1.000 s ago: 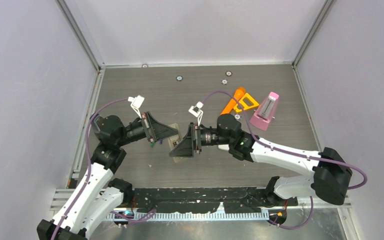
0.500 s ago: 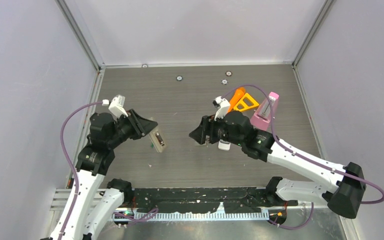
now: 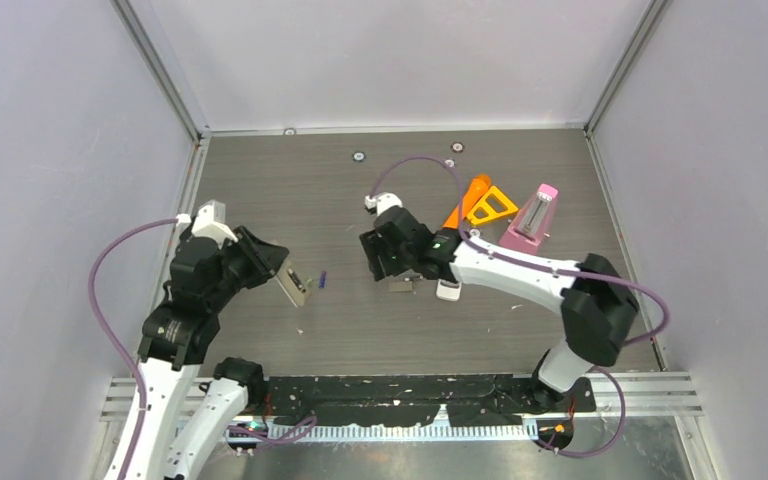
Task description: Load the batteries into the remote control
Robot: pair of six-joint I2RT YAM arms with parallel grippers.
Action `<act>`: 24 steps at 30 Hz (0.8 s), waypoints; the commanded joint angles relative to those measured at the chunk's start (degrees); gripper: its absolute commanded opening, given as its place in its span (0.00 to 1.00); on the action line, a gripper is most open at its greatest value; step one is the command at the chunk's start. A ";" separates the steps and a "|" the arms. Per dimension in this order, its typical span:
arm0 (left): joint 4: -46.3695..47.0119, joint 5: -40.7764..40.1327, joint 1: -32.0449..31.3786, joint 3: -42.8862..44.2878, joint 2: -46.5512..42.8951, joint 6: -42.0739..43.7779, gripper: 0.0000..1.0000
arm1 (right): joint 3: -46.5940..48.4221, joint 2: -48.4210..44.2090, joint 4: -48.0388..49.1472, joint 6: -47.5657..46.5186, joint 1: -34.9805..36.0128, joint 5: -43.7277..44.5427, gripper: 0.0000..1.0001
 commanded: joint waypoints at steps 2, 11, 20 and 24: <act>-3.46 -12.19 0.22 4.68 -3.84 0.30 0.00 | 9.40 9.49 4.75 13.11 7.01 9.66 0.66; -6.96 -18.30 0.23 7.37 -7.02 1.77 0.00 | 24.52 25.31 -1.78 24.65 13.37 19.98 0.51; -8.32 -18.13 0.25 6.45 -8.40 2.40 0.00 | 34.44 35.74 -6.42 28.81 14.00 22.48 0.46; -8.53 -18.08 0.22 6.33 -8.40 2.61 0.00 | 36.97 38.89 -6.83 29.07 13.99 21.28 0.45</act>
